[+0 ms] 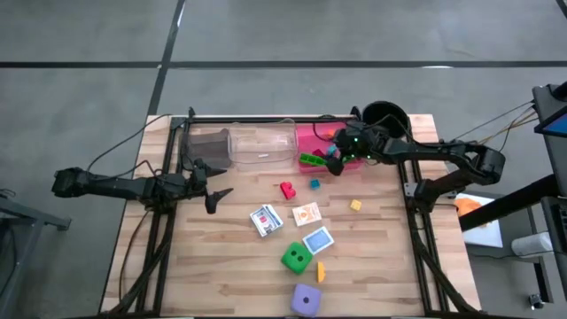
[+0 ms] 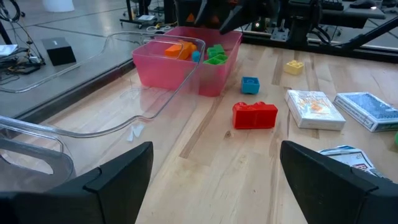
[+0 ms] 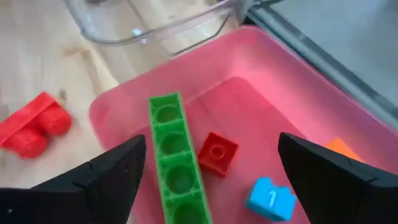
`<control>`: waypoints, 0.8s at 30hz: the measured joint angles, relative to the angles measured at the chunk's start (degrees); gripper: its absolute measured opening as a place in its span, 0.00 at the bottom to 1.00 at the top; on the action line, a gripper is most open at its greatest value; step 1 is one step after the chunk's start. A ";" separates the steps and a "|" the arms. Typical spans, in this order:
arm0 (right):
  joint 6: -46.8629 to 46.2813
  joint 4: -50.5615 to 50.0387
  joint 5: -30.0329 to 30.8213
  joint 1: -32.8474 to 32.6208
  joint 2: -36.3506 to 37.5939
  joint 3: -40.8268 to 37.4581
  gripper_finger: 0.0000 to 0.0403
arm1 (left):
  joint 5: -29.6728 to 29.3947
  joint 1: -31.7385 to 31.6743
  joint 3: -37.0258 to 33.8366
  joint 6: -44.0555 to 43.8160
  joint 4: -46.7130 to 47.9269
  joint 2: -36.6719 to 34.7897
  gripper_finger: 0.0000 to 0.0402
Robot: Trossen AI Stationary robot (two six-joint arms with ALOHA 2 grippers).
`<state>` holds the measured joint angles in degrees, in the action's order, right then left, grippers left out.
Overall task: Pick & Place Toys
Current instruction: Put the yellow game piece into the pink bin
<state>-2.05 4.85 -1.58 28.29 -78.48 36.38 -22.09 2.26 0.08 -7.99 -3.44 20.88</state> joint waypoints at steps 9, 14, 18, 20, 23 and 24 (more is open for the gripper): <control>-3.42 -24.69 -0.31 -13.41 2.10 3.96 0.80 | 0.00 0.01 0.00 0.00 -0.02 0.00 0.87; -8.44 -39.61 -0.40 -22.55 3.82 4.88 0.72 | 0.02 0.02 0.00 -0.20 0.00 0.00 0.87; -13.82 -47.16 2.35 -28.40 5.10 4.58 0.69 | 0.01 0.01 0.00 -0.22 -0.02 0.00 0.87; -16.02 -48.58 3.36 -30.64 5.63 4.55 0.70 | 0.01 0.00 0.00 -0.22 -0.04 0.00 0.87; -17.92 -48.62 3.70 -32.51 6.01 4.55 0.70 | 0.00 0.02 0.00 -0.24 -0.04 0.00 0.87; -18.27 -48.63 3.73 -32.85 5.96 4.55 0.70 | 0.00 0.02 0.00 -0.24 -0.04 0.00 0.87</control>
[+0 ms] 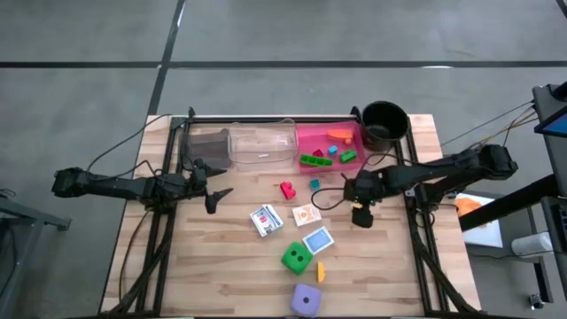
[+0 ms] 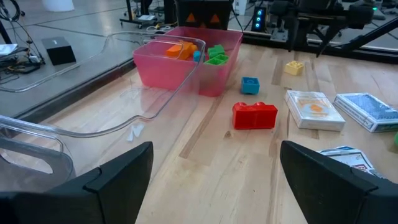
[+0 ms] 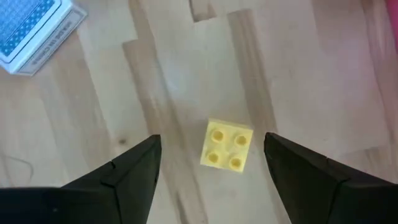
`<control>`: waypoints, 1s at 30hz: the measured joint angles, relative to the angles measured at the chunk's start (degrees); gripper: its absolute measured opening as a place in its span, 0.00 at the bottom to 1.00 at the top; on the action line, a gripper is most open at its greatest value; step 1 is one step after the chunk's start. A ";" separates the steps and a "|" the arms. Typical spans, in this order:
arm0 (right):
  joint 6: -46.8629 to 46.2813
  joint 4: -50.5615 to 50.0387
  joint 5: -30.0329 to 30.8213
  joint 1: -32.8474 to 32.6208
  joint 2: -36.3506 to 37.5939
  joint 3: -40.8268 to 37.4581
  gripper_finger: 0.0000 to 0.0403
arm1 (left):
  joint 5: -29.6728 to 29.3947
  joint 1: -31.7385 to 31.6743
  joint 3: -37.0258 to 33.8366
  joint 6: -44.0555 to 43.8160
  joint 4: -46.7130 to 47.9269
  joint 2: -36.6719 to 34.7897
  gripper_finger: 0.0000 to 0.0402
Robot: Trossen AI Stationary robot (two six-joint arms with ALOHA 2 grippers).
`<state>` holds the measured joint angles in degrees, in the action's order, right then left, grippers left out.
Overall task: Pick & Place Toys
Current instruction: Put the yellow game piece into the pink bin
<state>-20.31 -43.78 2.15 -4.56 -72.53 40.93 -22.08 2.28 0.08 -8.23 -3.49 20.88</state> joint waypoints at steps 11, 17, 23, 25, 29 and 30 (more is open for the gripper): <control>-1.50 1.31 2.51 0.02 -4.21 -3.35 0.70 | 0.02 -0.02 0.00 0.00 0.01 0.00 0.87; -1.86 5.94 3.20 0.02 -6.38 -3.87 0.70 | 0.02 -0.02 0.00 -0.02 0.00 0.00 0.87; -1.87 6.70 3.18 0.02 -9.83 -3.87 0.70 | 0.02 -0.01 0.00 -0.20 0.00 0.00 0.87; -2.01 6.70 3.18 0.02 -10.83 -3.71 0.70 | 0.01 -0.02 0.00 -0.20 0.00 0.00 0.87; -2.26 6.71 3.05 0.02 -12.49 -3.50 0.68 | 0.02 0.00 0.00 -0.20 0.00 0.00 0.87; -2.32 6.66 2.94 0.02 -12.66 -3.43 0.67 | 0.01 -0.02 0.00 -0.20 0.00 0.00 0.87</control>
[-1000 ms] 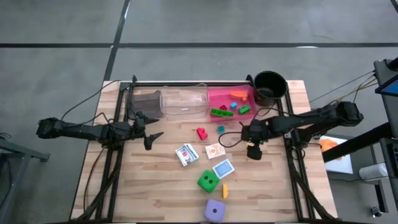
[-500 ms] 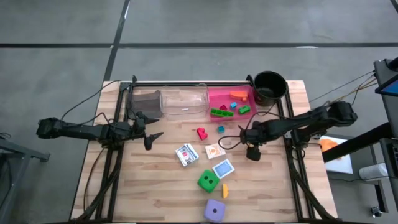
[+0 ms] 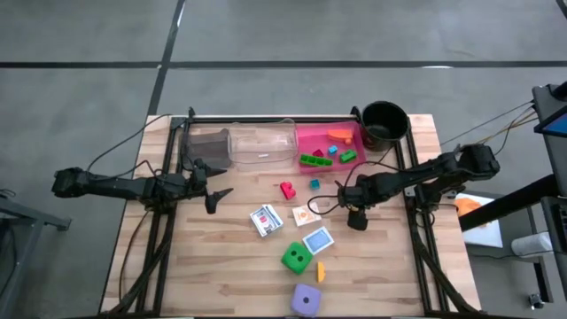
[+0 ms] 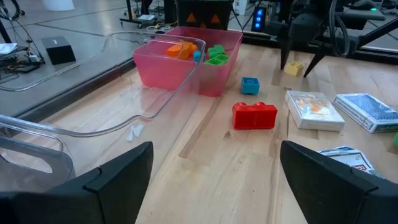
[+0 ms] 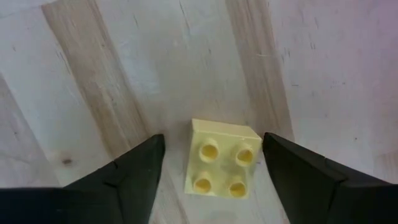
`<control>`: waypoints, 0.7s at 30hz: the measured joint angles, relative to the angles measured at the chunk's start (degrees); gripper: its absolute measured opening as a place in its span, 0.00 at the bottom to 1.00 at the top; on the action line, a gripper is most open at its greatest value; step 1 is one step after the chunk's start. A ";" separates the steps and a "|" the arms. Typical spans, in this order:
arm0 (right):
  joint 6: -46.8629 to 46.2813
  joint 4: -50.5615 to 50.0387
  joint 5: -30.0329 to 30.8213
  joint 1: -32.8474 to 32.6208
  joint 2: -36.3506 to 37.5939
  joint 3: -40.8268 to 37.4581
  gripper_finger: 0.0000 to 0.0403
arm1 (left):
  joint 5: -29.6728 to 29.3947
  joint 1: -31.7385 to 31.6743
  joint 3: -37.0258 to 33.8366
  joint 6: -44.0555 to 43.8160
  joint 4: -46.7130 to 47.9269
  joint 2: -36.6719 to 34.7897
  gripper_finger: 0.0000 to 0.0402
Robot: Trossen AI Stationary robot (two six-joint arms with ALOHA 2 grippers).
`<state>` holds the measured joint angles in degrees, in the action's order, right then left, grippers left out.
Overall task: Pick & Place Toys
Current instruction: Put the yellow game piece into the pink bin
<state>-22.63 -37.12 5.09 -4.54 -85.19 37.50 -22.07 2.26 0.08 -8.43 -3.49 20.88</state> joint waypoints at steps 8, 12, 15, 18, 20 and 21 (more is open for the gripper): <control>-1.14 -0.01 -2.02 -0.23 1.52 0.37 0.32 | 0.01 0.00 0.00 -0.02 0.00 0.00 0.87; -1.14 -0.33 -1.83 -1.35 2.75 0.58 0.33 | 0.01 0.01 0.00 -0.04 0.00 0.00 0.87; -0.94 0.25 -1.90 -2.54 3.64 1.40 0.33 | 0.00 0.01 0.00 -0.04 0.02 0.00 0.87; -0.54 1.28 -1.91 -4.23 4.84 2.21 0.33 | 0.01 0.00 0.00 -0.04 0.00 0.00 0.87; 0.10 3.74 -1.92 -5.73 6.21 2.49 0.33 | 0.01 0.02 0.00 -0.04 0.00 0.00 0.87; 0.50 5.74 -1.92 -6.52 6.86 2.51 0.33 | 0.01 0.02 0.00 -0.04 0.00 0.00 0.87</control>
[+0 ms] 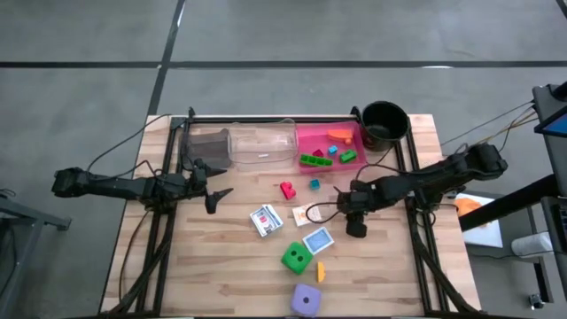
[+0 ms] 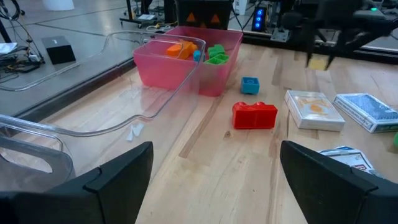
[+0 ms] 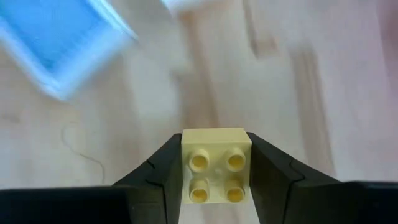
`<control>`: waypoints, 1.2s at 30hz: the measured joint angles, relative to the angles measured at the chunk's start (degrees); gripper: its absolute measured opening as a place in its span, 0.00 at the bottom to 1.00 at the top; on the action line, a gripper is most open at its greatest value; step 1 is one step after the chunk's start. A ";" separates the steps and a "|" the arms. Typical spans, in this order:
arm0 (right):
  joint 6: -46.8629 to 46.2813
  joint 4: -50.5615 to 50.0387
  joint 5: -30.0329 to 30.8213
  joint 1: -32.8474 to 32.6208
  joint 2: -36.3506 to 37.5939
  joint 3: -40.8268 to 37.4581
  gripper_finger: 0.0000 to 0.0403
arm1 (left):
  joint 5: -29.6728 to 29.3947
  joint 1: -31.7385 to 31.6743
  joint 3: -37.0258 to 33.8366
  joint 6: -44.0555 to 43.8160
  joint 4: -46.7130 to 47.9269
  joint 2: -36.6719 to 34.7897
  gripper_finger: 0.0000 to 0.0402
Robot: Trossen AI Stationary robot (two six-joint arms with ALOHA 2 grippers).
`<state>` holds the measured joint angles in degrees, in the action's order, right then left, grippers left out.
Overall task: Pick & Place Toys
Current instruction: Put the yellow game piece into the pink bin
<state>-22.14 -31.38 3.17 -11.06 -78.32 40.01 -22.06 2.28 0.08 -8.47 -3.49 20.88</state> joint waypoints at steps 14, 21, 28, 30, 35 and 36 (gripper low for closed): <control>18.42 69.02 1.67 -4.67 -2.22 -14.46 0.33 | 0.00 -0.02 0.00 -0.20 0.01 0.00 0.87; 19.57 71.09 2.21 6.89 -2.09 -16.90 0.33 | -0.02 -0.02 0.00 -0.20 0.00 0.00 0.87; 19.57 65.82 2.20 24.92 -2.03 -14.92 0.33 | -0.01 0.00 0.00 -0.19 0.00 0.00 0.87; 19.52 61.64 2.17 29.51 -2.03 -13.94 0.33 | 0.00 -0.02 0.00 -0.15 0.00 0.00 0.87; 20.61 57.71 0.54 35.73 -2.16 -13.09 0.33 | 0.00 -0.02 0.00 -0.13 0.00 0.00 0.87; 20.64 57.73 -0.50 36.10 -2.16 -13.07 0.33 | 0.00 -0.02 0.00 -0.13 0.00 0.00 0.87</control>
<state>-1.50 26.35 2.68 25.04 -80.49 26.94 -22.06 2.26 0.08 -8.60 -3.49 20.88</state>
